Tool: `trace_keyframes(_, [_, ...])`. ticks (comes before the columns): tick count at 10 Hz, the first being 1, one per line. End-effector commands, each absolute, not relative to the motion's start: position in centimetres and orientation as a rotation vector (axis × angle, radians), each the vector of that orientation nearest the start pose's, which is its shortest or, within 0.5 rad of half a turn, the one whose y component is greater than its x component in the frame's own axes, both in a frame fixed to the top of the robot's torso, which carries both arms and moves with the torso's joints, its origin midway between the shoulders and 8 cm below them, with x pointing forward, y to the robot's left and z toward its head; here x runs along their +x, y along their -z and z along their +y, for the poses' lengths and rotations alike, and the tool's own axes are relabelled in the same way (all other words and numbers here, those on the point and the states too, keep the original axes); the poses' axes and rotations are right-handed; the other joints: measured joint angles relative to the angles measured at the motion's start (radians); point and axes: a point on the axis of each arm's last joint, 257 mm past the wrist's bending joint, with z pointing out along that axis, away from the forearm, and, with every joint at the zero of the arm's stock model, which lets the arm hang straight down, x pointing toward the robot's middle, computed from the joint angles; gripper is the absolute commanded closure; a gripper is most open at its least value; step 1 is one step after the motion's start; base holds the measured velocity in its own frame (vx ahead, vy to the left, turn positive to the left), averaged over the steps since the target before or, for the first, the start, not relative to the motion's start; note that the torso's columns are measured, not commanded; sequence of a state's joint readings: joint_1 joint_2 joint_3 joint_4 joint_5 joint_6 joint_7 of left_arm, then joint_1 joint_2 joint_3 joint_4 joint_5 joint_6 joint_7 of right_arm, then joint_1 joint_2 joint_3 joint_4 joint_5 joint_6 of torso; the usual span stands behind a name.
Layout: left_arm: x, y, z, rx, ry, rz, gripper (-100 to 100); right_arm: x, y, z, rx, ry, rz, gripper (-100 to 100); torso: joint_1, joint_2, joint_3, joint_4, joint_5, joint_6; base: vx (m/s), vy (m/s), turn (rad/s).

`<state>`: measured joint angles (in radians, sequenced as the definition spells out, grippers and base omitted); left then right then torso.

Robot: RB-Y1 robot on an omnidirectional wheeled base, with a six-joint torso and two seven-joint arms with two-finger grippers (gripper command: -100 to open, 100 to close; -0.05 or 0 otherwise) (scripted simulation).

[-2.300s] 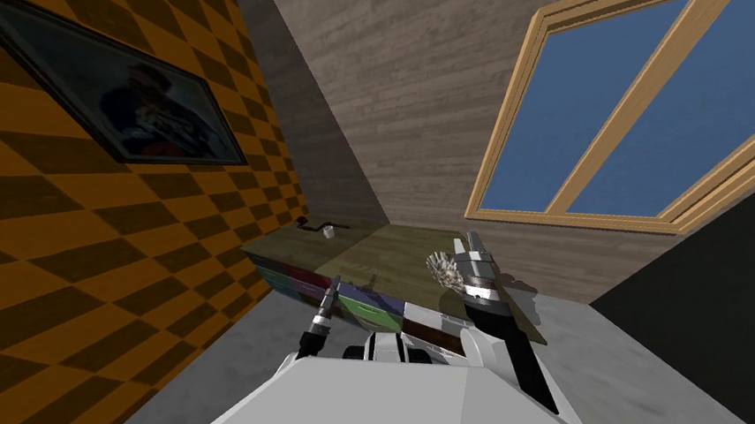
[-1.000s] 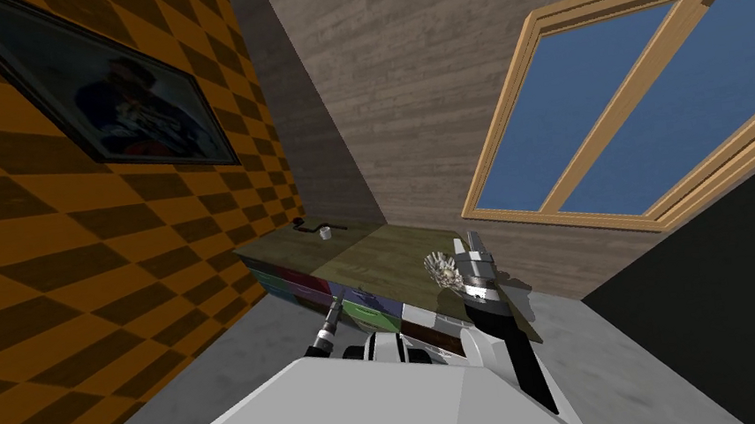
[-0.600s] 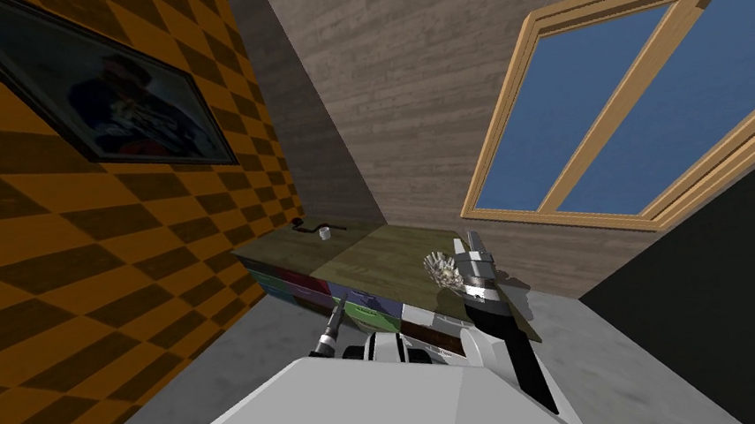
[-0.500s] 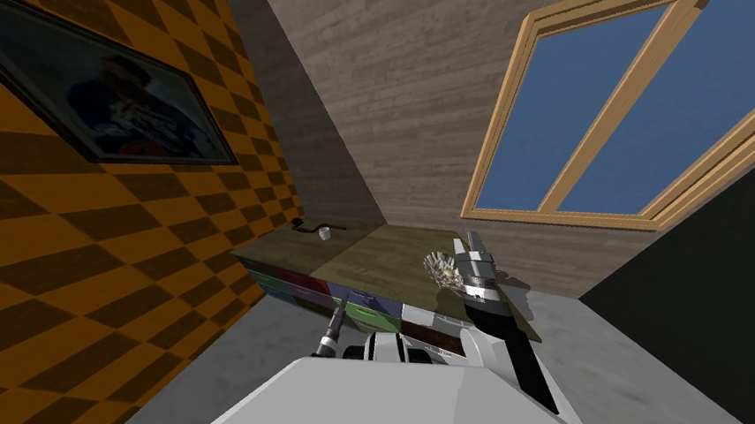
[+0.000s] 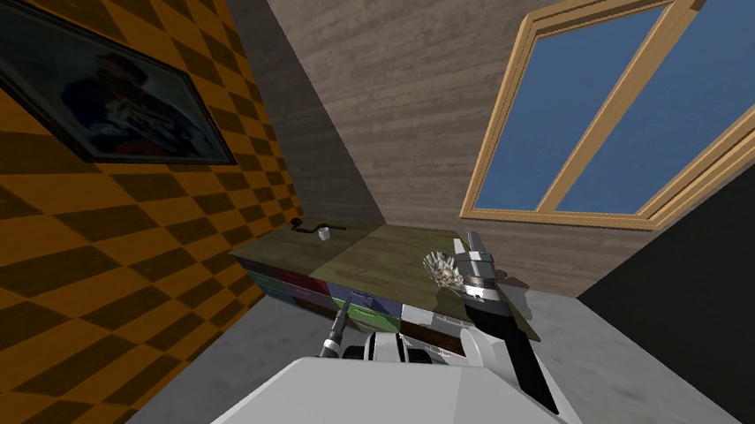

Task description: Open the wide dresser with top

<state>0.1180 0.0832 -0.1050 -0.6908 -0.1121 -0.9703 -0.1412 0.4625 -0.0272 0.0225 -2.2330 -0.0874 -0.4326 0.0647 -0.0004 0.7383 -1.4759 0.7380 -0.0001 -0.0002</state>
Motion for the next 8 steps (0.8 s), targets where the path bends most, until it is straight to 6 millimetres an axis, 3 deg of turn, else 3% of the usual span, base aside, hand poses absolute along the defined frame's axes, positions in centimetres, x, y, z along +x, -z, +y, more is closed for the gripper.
trace_keyframes(1, [36.6,43.8,20.7,-0.929,1.11,1.46,-100,36.7,-0.2,-27.8,0.736,-1.316,0.659,0,0.0,0.0,0.0,0.0,0.0,0.0,0.004,0.005,-0.015])
trace_keyframes(5, [36.6,43.8,20.7,-0.929,1.11,1.46,-100,36.7,-0.2,-27.8,0.736,-1.316,0.659,0,0.0,0.0,0.0,0.0,0.0,0.0,-0.001,-0.011,-0.012])
trace_keyframes(6, [37.2,43.4,21.8,-0.9,1.1,1.467,-100,36.7,-0.2,-27.8,0.736,-1.316,0.659,0,0.0,-0.001,0.0,0.0,0.0,0.0,-0.005,0.002,-0.023])
trace_keyframes(8, [38.9,42.7,21.3,-0.901,1.12,1.463,-100,36.7,-0.2,-27.8,0.736,-1.316,0.659,0,0.001,0.0,0.0,0.0,0.0,0.0,-0.009,-0.001,-0.044])
